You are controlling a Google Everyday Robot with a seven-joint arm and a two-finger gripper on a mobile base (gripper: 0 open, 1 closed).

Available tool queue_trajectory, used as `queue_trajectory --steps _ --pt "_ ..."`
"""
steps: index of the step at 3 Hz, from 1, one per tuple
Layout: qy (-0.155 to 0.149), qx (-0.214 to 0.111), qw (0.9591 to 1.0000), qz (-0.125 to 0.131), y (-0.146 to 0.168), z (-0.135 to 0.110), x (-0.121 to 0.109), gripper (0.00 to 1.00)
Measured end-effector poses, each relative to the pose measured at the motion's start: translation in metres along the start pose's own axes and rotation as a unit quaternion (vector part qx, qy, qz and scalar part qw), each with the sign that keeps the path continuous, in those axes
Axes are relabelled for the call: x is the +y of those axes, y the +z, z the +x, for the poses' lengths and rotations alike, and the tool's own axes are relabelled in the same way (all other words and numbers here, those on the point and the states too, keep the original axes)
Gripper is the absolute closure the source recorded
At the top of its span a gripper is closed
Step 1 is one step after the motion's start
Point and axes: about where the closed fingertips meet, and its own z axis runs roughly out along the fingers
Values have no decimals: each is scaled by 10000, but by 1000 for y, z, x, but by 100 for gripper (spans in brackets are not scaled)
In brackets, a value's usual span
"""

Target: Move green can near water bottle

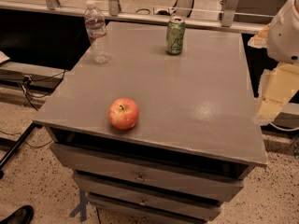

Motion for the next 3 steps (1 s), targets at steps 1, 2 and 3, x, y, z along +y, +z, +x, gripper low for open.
queue_trajectory --steps 1,2,3 --pt "0 0 10000 1 0 0 0 0" --pt "96 -153 9995 252 6 -4 -25 0" --pt "314 -481 9967 579 26 -17 -74 0"
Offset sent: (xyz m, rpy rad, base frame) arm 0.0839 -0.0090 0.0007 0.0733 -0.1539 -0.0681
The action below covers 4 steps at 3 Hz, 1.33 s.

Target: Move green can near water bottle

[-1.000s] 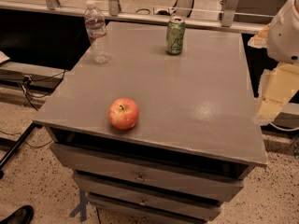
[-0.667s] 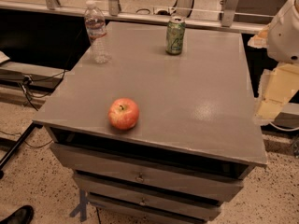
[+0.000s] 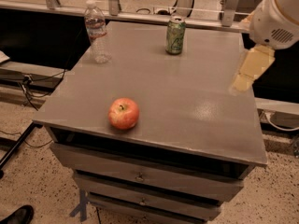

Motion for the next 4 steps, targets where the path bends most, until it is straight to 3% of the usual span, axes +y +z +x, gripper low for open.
queue_trajectory --steps 1,2,3,4 --pt "283 -368 9986 267 36 -17 -43 0" --pt "708 -702 9939 466 76 -28 -86 0" --pt "1200 -1093 9855 500 114 -33 -122 0" --pt "1553 -1608 9742 324 147 -50 -147 0"
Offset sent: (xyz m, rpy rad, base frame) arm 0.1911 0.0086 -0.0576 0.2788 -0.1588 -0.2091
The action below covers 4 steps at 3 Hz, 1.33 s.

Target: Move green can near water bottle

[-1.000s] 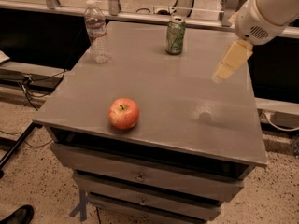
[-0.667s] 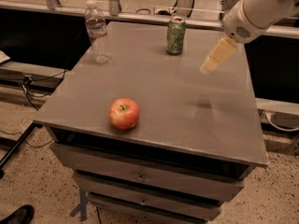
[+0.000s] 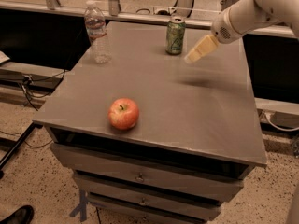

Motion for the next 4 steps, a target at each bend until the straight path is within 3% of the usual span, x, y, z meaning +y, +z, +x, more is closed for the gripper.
queue_trajectory --steps 1,2,3,4 --pt "244 -477 9983 -239 30 -18 -5 0" --pt "391 -977 9937 -397 54 -35 -7 0" --pt "387 -1321 9895 -445 70 -50 -10 0" --pt "376 -1608 9852 -471 84 -61 -13 17"
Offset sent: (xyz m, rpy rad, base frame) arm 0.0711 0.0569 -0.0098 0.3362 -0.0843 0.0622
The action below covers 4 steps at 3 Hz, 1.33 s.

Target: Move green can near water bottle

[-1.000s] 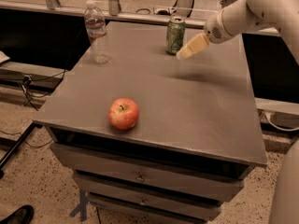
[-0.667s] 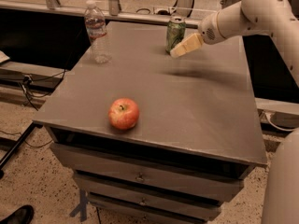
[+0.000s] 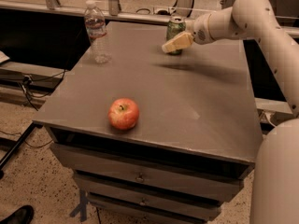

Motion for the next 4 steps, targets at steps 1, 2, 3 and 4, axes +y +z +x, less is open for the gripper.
queue_trajectory --steps 1,2,3,4 --pt "15 -274 9996 -11 12 -10 -4 41" --pt "-37 -547 9985 -45 9 -23 -4 63" --pt "-150 -854 9962 -103 -16 -39 2 87" --pt "-153 -870 9960 -130 -14 -40 4 100"
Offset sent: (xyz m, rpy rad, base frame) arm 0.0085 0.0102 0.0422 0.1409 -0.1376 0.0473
